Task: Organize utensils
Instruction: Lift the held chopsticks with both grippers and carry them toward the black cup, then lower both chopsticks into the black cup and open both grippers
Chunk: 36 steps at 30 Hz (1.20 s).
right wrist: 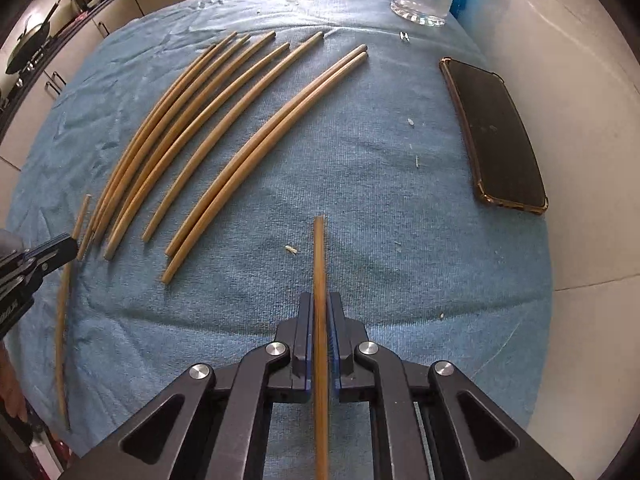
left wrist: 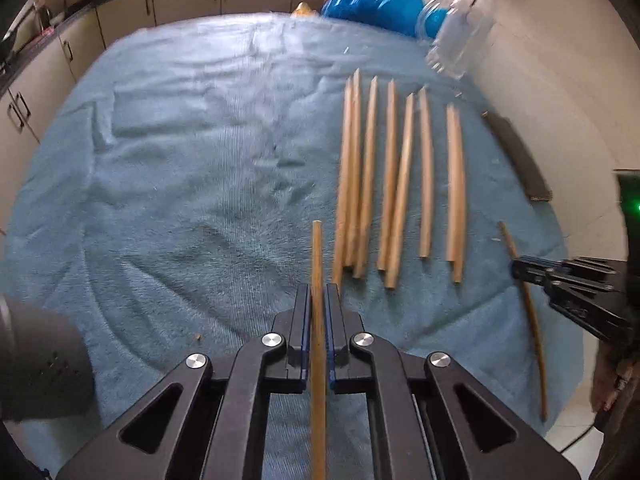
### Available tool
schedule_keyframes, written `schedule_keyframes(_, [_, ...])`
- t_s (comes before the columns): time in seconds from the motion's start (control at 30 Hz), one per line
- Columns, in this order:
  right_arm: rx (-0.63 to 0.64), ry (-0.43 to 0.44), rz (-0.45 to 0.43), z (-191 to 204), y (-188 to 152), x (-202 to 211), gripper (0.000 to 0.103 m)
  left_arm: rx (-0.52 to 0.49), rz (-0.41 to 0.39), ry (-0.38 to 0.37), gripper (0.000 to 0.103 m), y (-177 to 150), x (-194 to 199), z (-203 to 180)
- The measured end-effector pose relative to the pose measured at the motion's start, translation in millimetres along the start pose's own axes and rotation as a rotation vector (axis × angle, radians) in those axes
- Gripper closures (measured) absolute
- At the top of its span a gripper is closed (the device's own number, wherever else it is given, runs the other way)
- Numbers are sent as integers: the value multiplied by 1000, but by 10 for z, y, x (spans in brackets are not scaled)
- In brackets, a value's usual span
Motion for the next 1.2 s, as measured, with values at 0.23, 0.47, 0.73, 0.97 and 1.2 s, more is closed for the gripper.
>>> schedule_keyframes(0.23, [9, 55, -193, 148, -277, 476, 97, -33, -178, -76, 97, -246, 720, -59])
schedule_keyframes(0.47, [22, 126, -378, 397, -616, 1027, 97, -40, -339, -99, 97, -531, 1287, -79])
schedule_keyframes(0.73, [65, 176, -554, 701, -875, 1538, 97, -21, -476, -121, 97, -784, 1827, 16])
schedule_keyframes(0.97, [75, 217, -688, 987, -890, 1873, 97, 16, -591, -133, 97, -833, 2275, 215])
schedule_keyframes(1.2, [112, 276, -754, 1384, -681, 2067, 96, 52, -698, -87, 97, -733, 2715, 509])
Point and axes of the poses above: each gripper's, at about its wrist camera, not at the fingertips, and x roughly against the way its jaws point, z to its left, y to its top, the point moved 2 cm from there along -x, roughly the way its jaws point
